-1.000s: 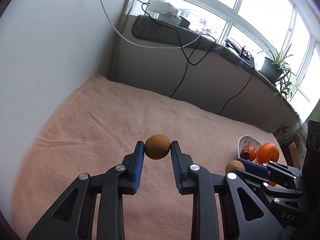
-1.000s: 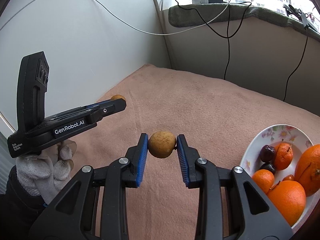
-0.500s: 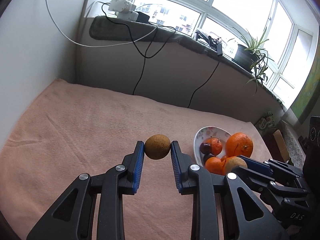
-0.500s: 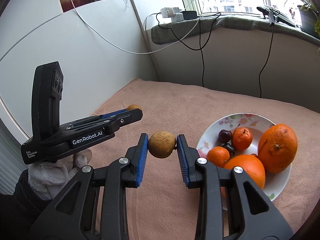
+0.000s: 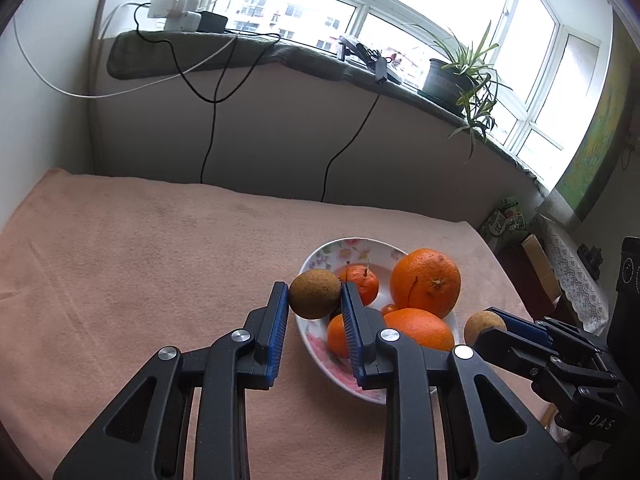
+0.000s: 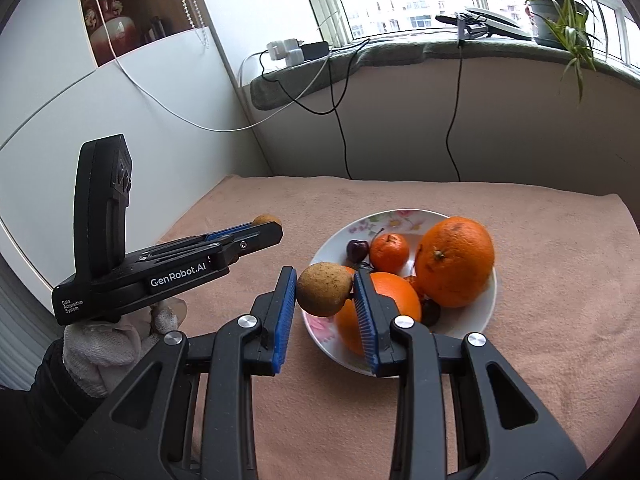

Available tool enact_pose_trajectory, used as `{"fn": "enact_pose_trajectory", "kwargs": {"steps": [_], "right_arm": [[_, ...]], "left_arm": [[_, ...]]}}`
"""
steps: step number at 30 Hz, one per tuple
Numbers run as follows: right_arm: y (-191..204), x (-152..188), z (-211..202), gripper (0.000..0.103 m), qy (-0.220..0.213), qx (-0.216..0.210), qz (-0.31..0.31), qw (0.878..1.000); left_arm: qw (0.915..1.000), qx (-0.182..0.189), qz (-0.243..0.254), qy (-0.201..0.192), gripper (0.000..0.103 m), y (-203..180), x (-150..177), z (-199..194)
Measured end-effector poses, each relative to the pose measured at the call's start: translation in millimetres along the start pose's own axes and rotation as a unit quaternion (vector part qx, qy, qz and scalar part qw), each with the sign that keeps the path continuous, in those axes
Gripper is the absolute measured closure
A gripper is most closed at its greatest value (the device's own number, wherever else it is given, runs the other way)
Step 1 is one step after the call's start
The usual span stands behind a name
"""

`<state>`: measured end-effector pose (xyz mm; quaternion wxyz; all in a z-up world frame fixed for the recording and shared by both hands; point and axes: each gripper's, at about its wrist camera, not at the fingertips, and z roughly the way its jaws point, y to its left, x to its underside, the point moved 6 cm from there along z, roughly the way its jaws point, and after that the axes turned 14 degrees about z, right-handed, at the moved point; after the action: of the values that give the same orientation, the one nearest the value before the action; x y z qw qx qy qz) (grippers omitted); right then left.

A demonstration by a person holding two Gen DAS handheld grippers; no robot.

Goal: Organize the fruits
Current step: 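Lift both brown fruits and carry them over the plate, then lower both brown fruits into the plate and open both grippers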

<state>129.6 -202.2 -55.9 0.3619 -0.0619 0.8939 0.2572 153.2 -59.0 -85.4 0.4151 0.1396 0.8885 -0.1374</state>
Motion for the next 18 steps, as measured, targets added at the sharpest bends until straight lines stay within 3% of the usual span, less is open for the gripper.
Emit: {"fn": "enact_pose_trajectory", "kwargs": {"steps": [9,18], "right_arm": [[-46.4,2.6,-1.9,0.072,-0.002,0.034,0.033,0.999],[-70.7,11.4,11.0,0.072,0.019,0.039,0.057,0.997]], "left_arm": [[0.9995,0.023,0.019,0.013,0.078,-29.7,-9.2,23.3],[0.9986,0.030,0.036,0.024,0.078,-48.9,-16.2,39.9]]}}
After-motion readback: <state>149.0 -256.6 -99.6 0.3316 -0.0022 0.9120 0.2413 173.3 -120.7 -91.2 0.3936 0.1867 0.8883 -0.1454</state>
